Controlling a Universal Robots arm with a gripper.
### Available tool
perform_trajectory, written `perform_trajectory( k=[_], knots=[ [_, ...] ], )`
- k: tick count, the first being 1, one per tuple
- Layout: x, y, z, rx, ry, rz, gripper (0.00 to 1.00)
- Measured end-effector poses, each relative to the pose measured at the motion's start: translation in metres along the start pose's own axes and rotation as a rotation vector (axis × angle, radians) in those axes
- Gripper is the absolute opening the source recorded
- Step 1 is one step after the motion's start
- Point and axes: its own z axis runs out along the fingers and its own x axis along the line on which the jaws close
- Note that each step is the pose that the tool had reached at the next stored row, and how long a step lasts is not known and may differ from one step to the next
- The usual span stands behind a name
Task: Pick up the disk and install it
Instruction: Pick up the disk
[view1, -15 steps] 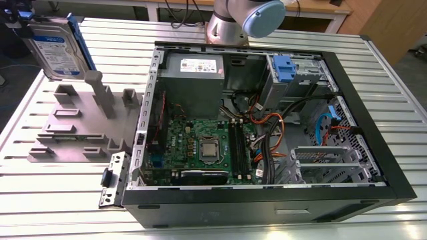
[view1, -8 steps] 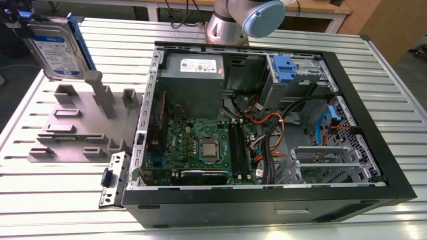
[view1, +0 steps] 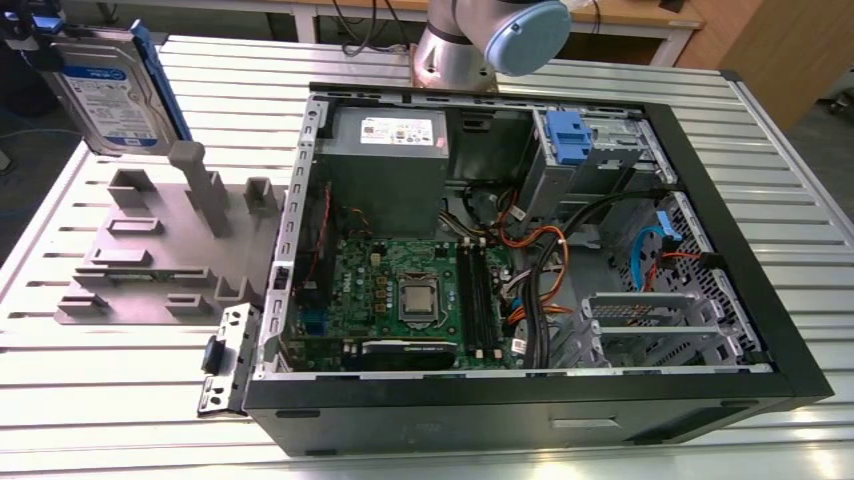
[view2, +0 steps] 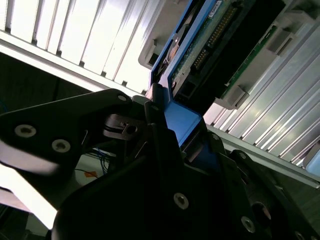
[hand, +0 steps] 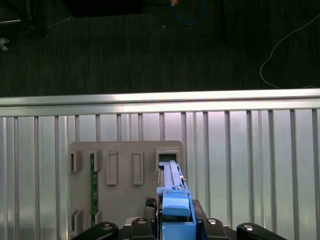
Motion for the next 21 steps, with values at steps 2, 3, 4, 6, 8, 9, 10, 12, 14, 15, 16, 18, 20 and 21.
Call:
perform_trajectory(
  k=[2, 3, 4, 6, 8, 9, 10, 12, 14, 15, 16, 18, 20, 21],
  knots=[
    [0.0, 0.0, -0.0013, 0.0, 0.0, 0.0, 0.36],
    [0.0, 0.0, -0.0018, 0.0, 0.0, 0.0, 0.36],
    [0.0, 0.0, -0.0018, 0.0001, -0.0001, 0.0, 0.36],
    [0.0, 0.0, -0.0019, 0.0, 0.0, 0.0, 0.36],
    [0.0, 0.0, -0.0022, 0.0, 0.0, 0.0, 0.36],
    [0.0, 0.0, -0.0022, 0.0, 0.0, 0.0, 0.36],
    [0.0, 0.0, -0.0023, -0.0001, 0.0, 0.0, 0.36],
    [0.0, 0.0, -0.0023, 0.0, 0.0, 0.0, 0.36],
    [0.0, 0.0, -0.0026, -0.0001, 0.0001, 0.0, 0.36],
    [0.0001, 0.0, -0.0029, -0.0002, 0.0001, 0.0, 0.36],
    [0.0, 0.0, -0.0033, -0.0003, 0.0001, 0.0, 0.36],
    [0.0001, 0.0, -0.0043, -0.0001, 0.0001, 0.0, 0.36],
    [0.0001, 0.0, -0.0054, 0.0, 0.0, 0.0, 0.36],
    [0.0001, 0.0, -0.0061, -0.0001, 0.0, 0.0, 0.36]
  ],
)
